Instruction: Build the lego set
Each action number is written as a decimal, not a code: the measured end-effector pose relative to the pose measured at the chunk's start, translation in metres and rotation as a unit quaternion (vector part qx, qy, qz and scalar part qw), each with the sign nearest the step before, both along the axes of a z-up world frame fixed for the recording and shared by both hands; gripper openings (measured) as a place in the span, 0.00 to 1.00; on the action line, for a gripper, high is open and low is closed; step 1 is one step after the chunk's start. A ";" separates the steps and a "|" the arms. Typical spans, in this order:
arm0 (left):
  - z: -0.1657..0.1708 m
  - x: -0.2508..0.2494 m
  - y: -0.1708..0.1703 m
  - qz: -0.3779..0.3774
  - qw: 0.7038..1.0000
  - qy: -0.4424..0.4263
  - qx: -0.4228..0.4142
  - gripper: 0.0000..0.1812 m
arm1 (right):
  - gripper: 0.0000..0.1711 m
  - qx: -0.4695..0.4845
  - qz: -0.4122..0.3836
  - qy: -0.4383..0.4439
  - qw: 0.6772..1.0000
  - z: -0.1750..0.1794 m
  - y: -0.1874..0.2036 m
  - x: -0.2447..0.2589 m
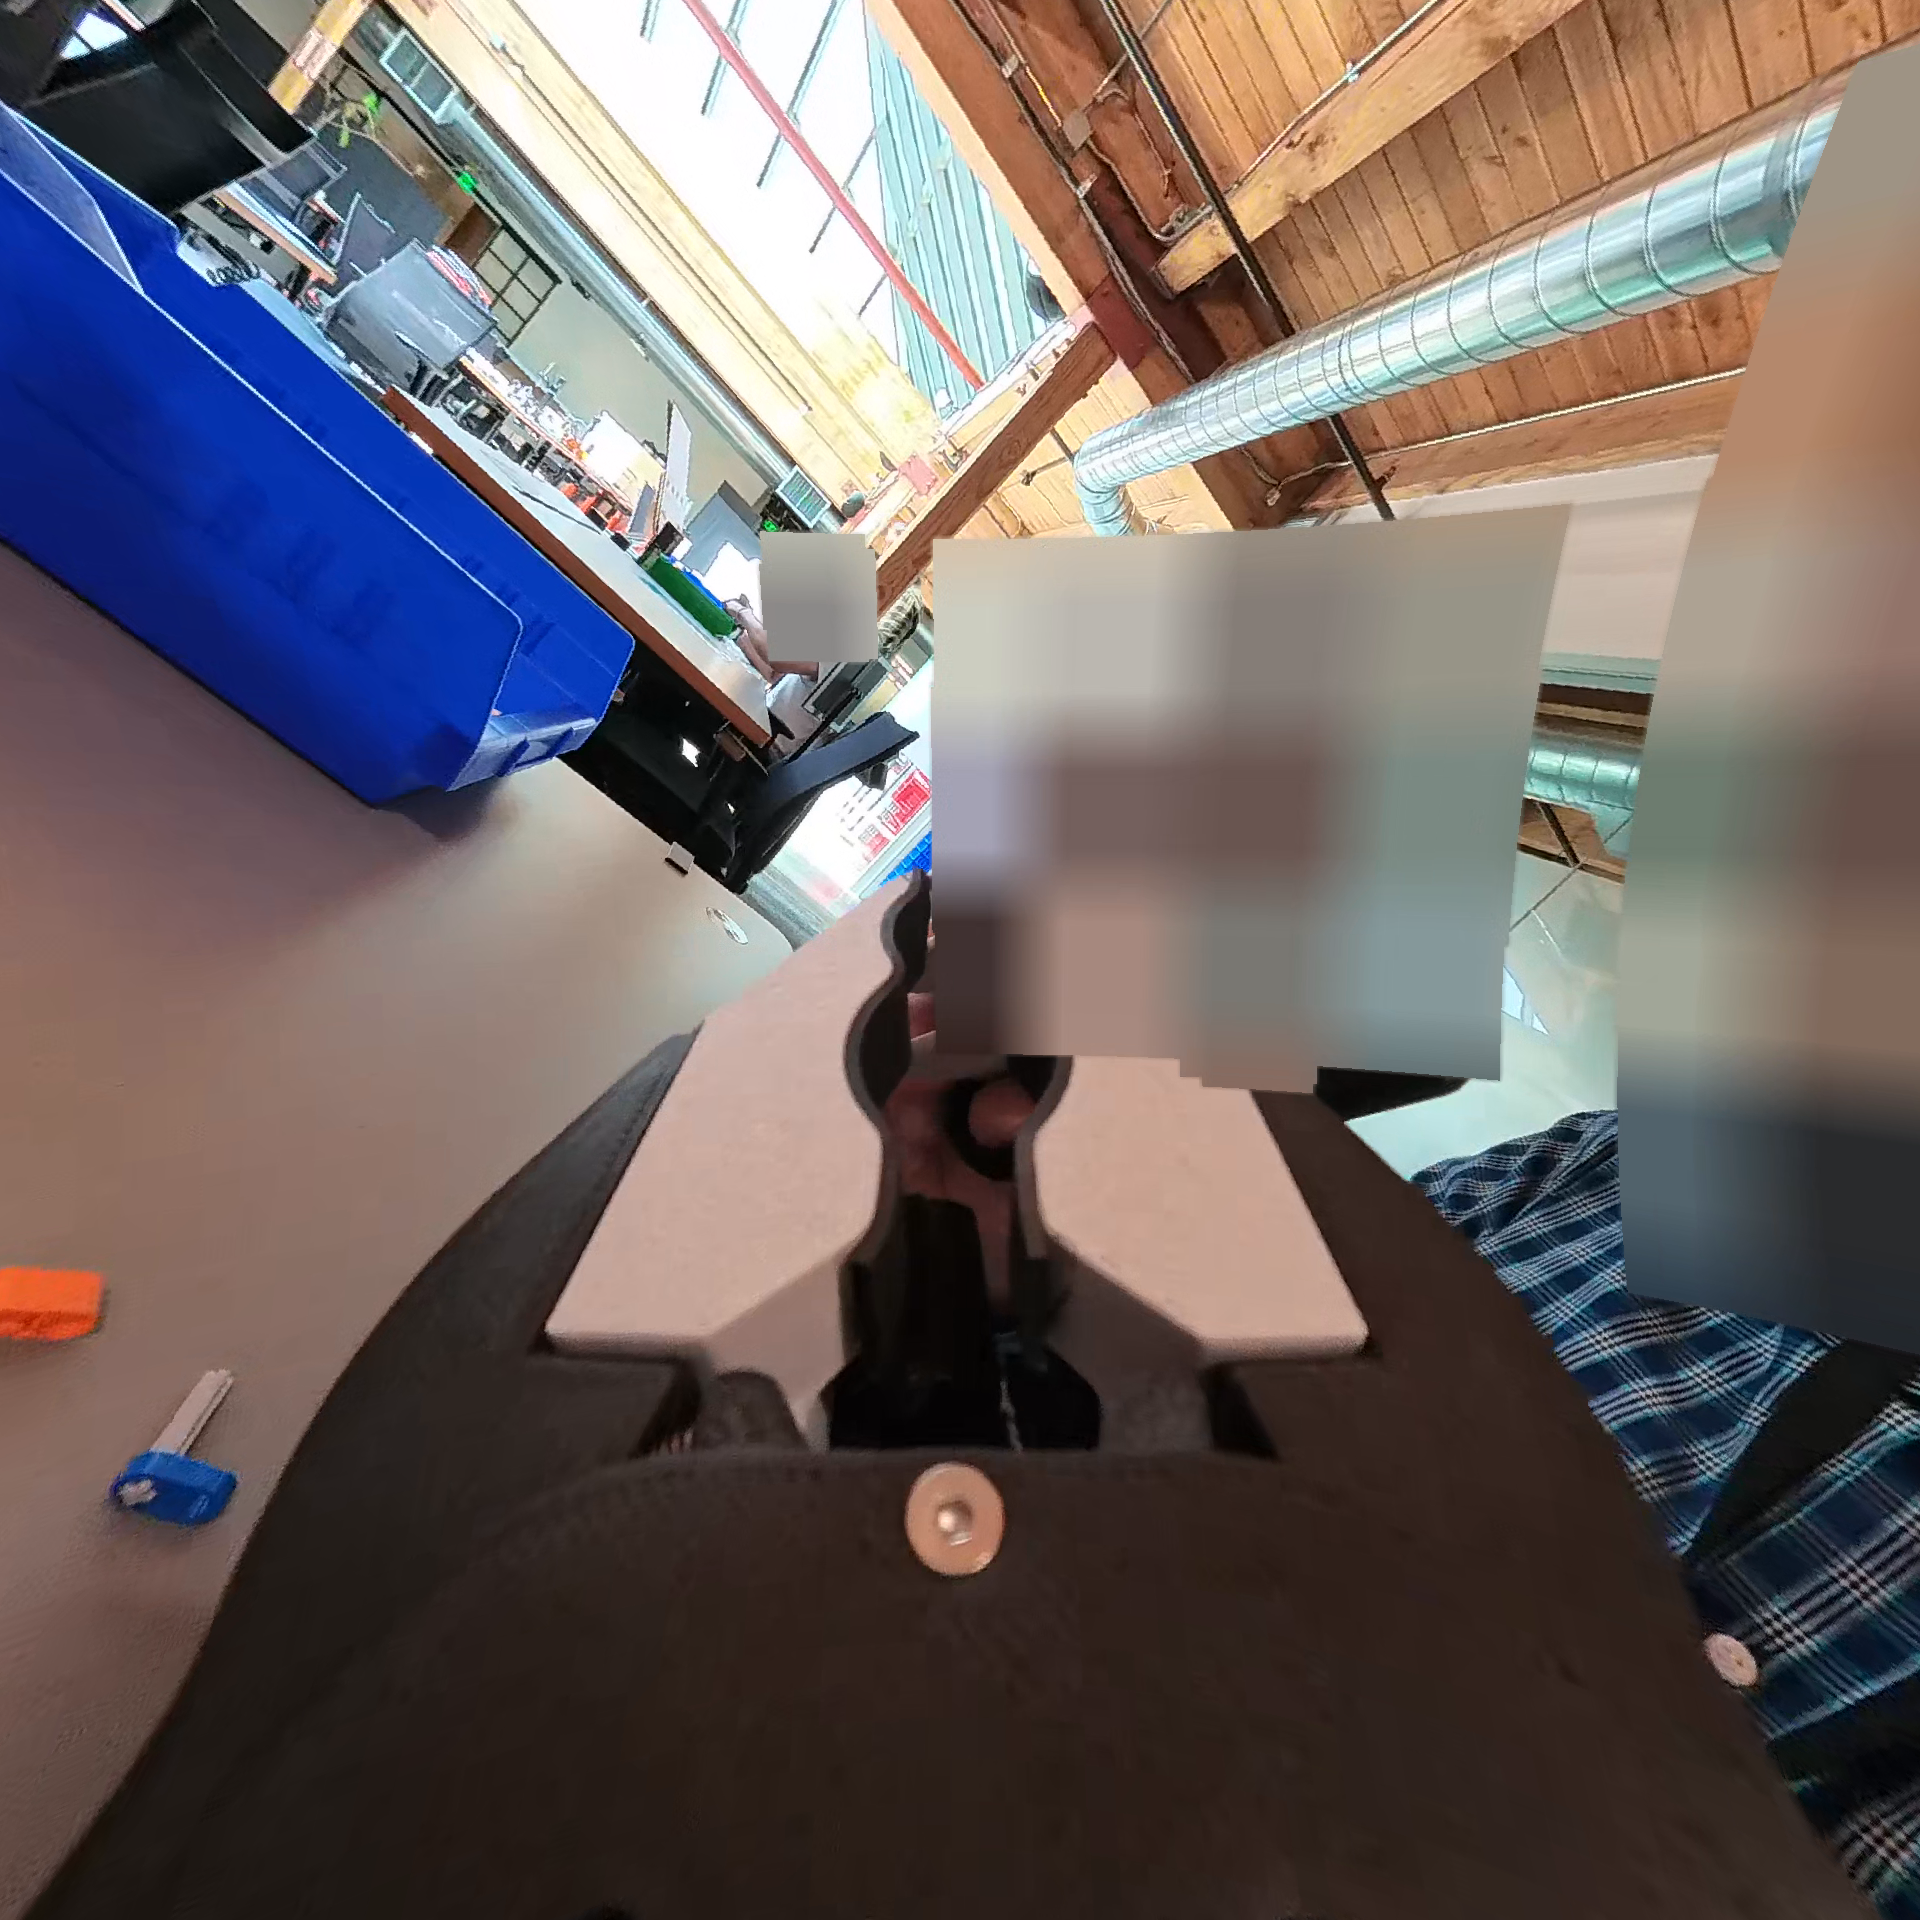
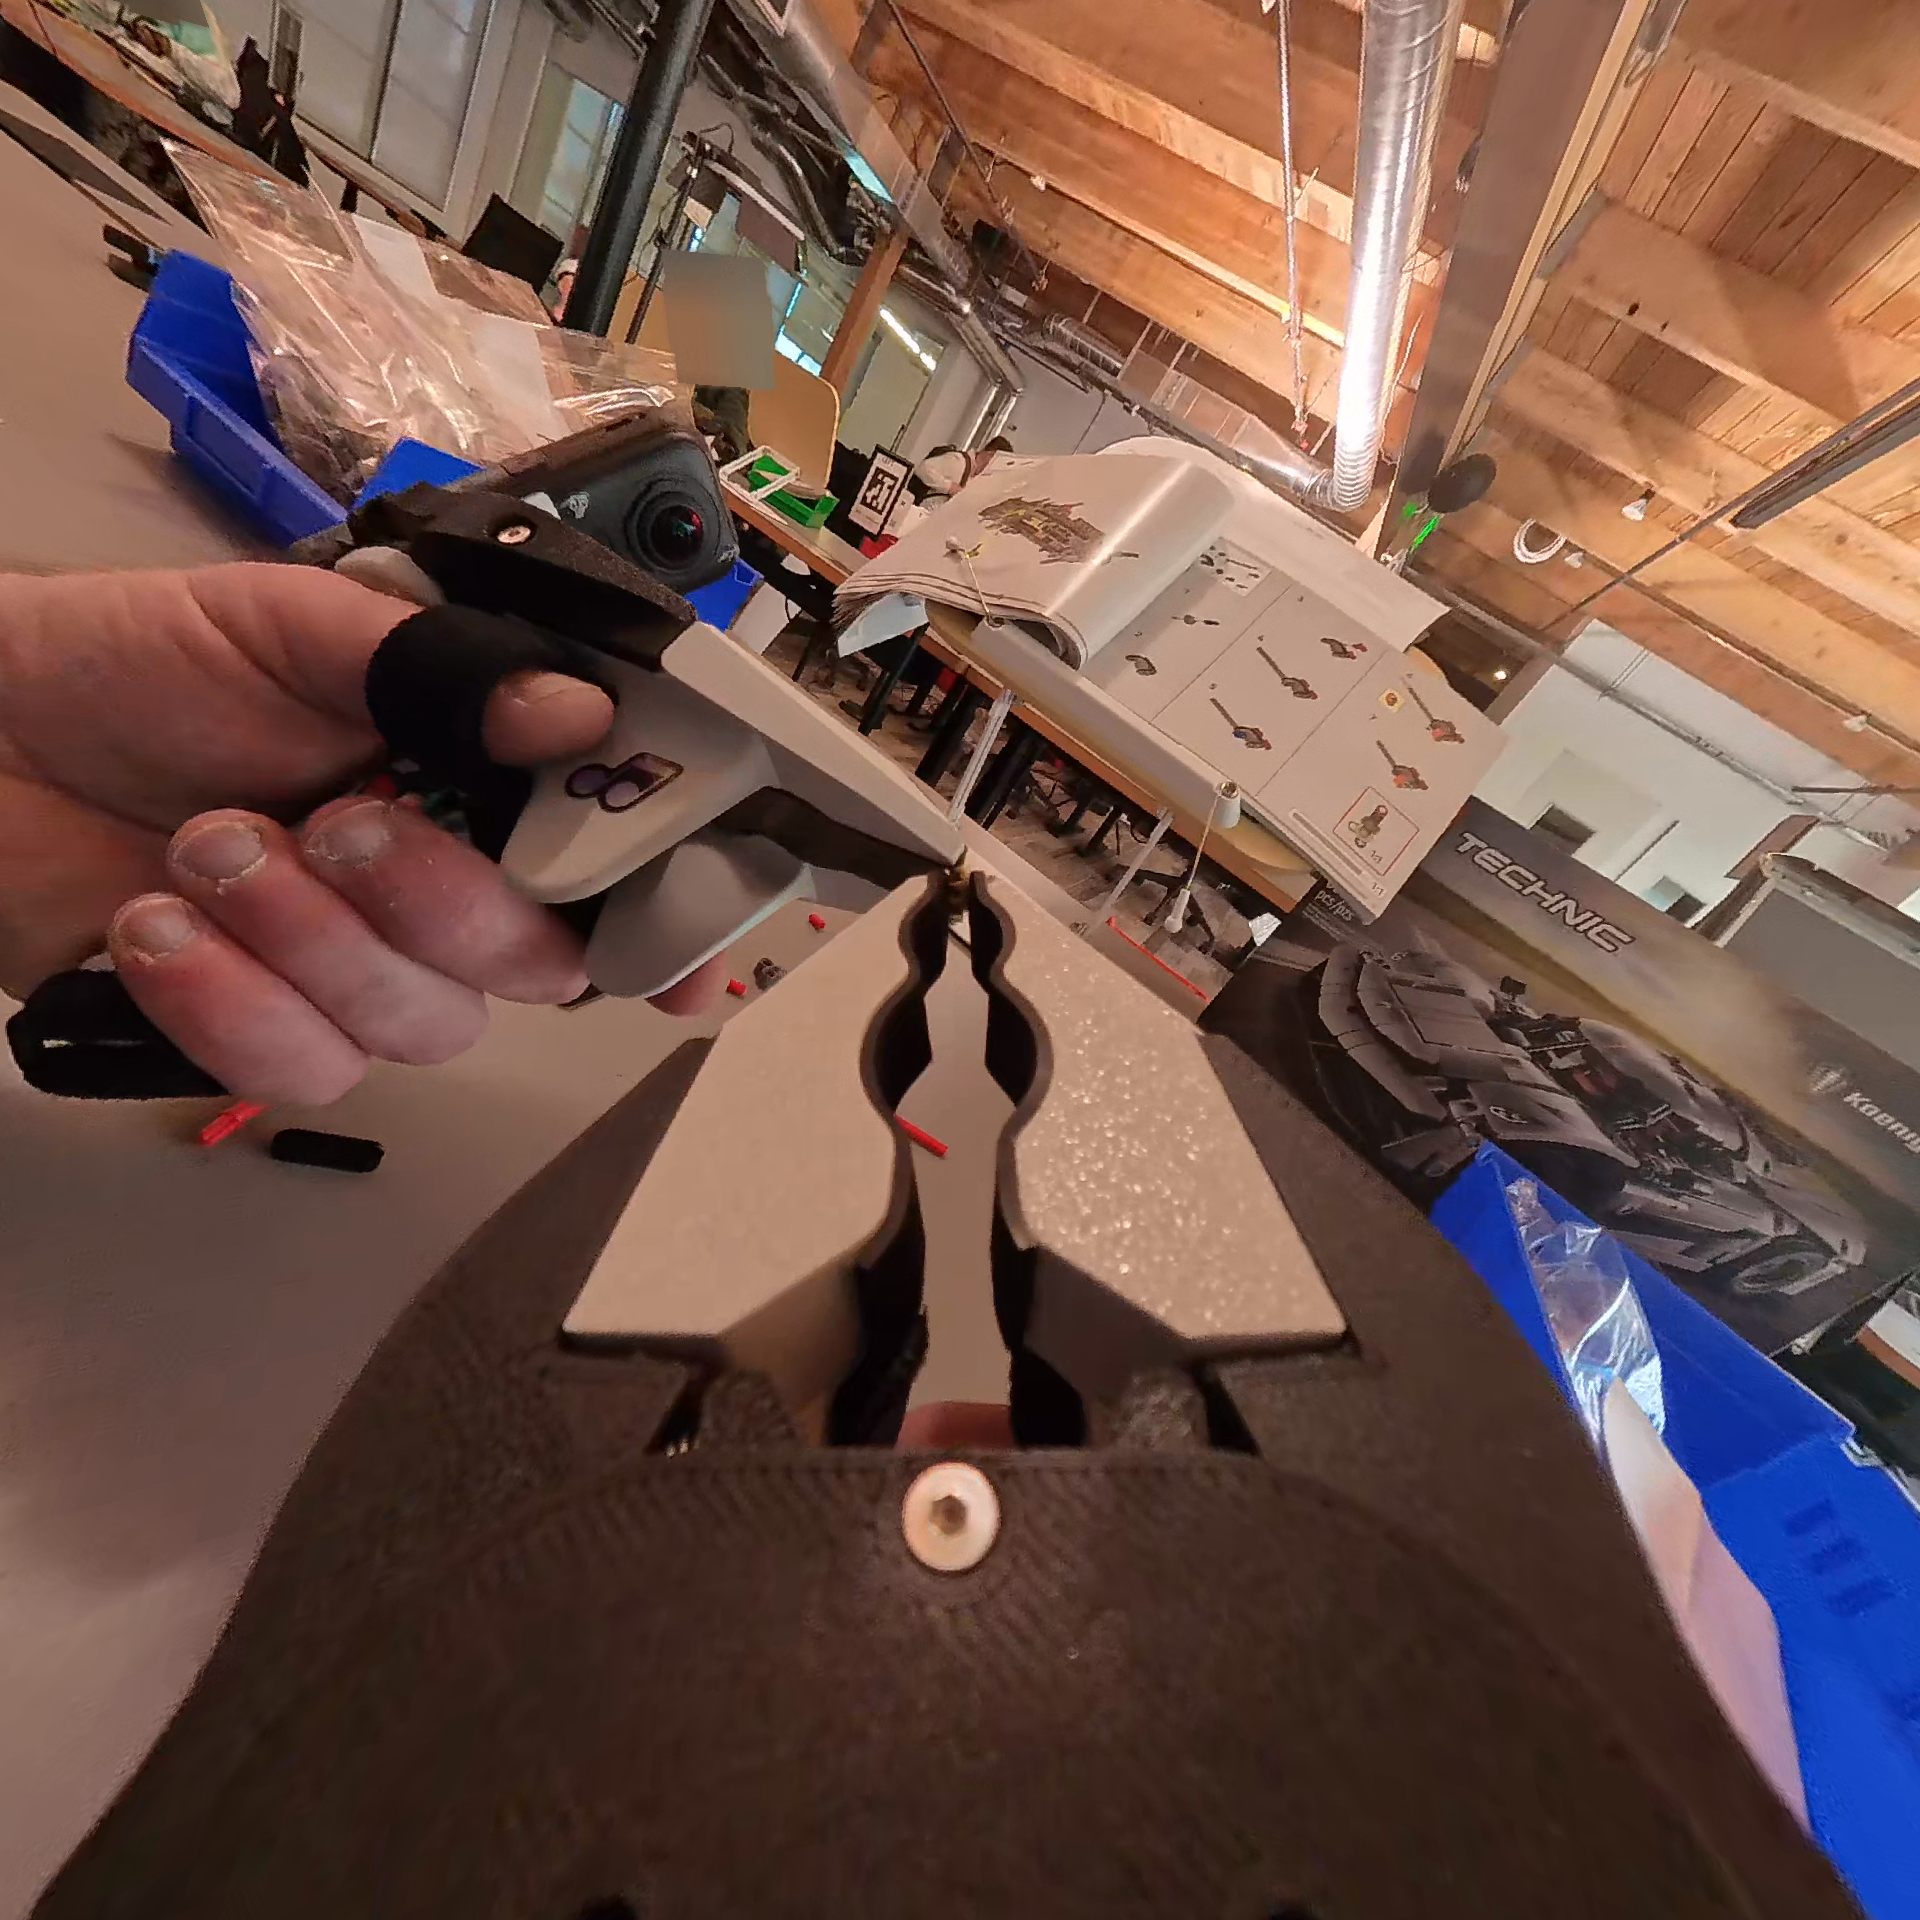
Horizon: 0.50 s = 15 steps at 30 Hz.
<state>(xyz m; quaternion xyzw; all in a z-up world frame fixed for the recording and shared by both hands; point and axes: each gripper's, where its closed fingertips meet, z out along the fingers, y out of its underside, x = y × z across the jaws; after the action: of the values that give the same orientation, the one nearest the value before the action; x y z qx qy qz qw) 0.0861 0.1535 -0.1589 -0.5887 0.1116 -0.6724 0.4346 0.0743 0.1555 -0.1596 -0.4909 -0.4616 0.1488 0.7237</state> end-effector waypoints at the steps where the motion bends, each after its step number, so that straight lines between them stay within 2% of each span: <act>1: -0.001 0.000 0.000 0.004 1.000 0.004 0.002 0.06 | 0.00 0.002 -0.002 -0.002 1.000 0.000 0.000 0.000; 7: -0.002 -0.007 0.003 0.052 0.997 0.060 0.023 0.07 | 0.00 0.074 -0.039 -0.056 0.995 -0.002 -0.001 0.000; 15: -0.002 -0.007 -0.001 0.038 0.995 0.090 -0.013 0.03 | 0.00 0.192 -0.084 -0.123 0.970 0.001 -0.005 0.000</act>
<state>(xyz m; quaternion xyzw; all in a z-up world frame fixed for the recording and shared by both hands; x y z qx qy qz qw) 0.0789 0.1525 -0.1614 -0.6562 0.1191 -0.6012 0.4402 0.0742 0.1502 -0.1590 -0.3944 -0.5242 -0.0655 0.7519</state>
